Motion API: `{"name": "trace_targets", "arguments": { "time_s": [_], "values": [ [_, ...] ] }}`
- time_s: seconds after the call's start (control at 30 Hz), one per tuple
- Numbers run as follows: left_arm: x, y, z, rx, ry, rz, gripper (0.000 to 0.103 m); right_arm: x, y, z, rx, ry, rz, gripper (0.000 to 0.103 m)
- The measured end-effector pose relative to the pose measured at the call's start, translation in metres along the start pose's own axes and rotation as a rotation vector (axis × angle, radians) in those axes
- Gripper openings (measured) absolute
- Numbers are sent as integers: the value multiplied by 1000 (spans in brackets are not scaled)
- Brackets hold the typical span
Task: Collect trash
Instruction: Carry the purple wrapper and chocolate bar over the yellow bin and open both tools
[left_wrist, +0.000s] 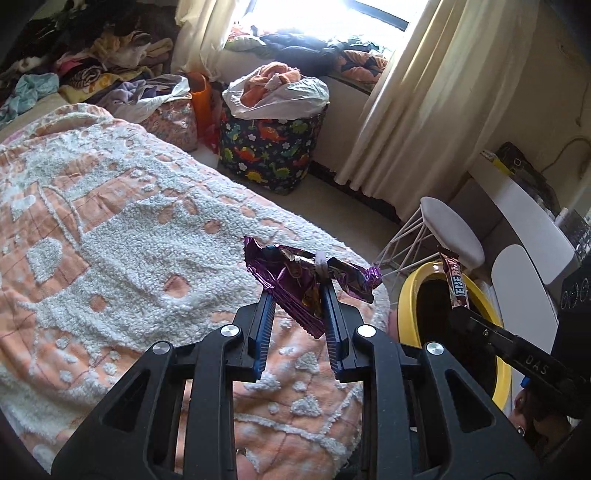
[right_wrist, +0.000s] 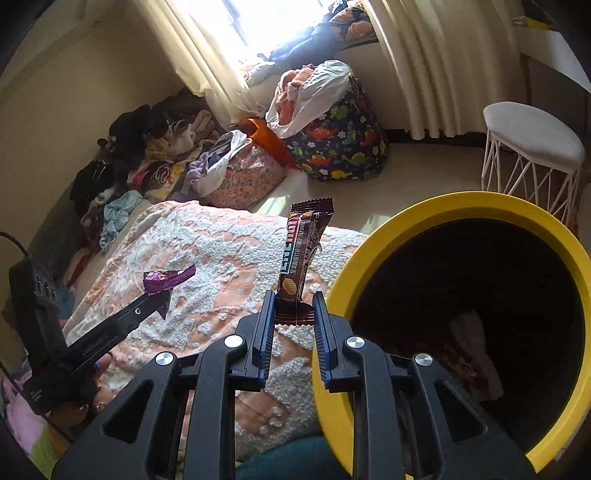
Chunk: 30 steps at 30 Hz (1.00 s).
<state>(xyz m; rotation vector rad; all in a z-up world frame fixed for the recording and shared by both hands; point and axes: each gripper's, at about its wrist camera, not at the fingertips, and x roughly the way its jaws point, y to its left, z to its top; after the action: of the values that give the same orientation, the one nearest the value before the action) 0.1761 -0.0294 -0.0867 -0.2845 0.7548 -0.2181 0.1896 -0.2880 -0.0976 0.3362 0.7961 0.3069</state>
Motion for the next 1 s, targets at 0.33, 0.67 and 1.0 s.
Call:
{"name": "trace_targets", "arguments": {
  "time_s": [0.33,0.67,1.0],
  "values": [
    [-5,-42,-9,98,11,-61,19,-21,-37,-2,68,-10,-65,20],
    [-5,-68,-18,161,24,-99,19,-39,-67,1,119,-25,-117,20],
    [-2,-101,-31,244,45,-133,19,-53,-94,6,163,-35,-131,20]
  ]
}}
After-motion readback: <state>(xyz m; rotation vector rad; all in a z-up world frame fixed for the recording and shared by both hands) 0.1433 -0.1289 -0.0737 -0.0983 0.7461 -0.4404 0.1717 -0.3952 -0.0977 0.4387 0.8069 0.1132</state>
